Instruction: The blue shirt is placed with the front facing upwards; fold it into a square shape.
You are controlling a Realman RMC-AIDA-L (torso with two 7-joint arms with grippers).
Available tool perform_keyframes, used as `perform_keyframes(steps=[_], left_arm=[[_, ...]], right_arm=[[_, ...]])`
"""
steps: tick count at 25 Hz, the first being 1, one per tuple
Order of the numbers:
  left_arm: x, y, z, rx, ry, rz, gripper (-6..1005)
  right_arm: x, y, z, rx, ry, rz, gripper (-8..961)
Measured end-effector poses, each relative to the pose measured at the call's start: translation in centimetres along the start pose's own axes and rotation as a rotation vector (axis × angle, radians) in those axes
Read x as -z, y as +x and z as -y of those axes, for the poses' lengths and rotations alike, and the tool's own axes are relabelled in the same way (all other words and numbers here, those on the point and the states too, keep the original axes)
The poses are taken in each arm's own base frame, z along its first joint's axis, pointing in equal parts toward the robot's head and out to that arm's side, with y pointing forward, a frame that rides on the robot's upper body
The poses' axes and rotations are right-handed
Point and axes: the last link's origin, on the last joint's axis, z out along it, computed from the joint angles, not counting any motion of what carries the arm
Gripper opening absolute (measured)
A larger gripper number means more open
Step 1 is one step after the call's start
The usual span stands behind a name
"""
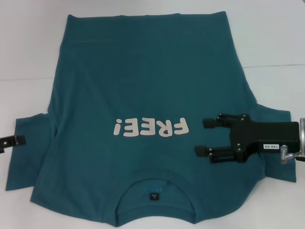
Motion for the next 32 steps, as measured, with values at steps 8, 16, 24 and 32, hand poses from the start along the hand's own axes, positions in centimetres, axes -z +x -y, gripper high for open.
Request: perform_keyframes(steps=[8, 16, 24, 32], left_arm=[[-0.3, -0.3, 0.6, -0.009, 0.046, 0.008, 886], [-1.5, -0.9, 0.5, -0.042, 0.093, 0.035, 886], [-2.4, -1.0, 0.2, -0.066, 0.109, 0.058, 885], [-3.3, -1.4, -0.4, -0.064, 0.076, 0.089, 885]], right_arm=[[0.0, 0.0, 0.3, -0.002, 0.017, -0.004, 915], [0.0, -0.2, 0.6, -0.005, 0.031, -0.008, 915], [-0.1, -0.3, 0.8, -0.003, 0.036, -0.015, 915], [-0.2, -0.3, 1.0, -0.002, 0.046, -0.02, 914]])
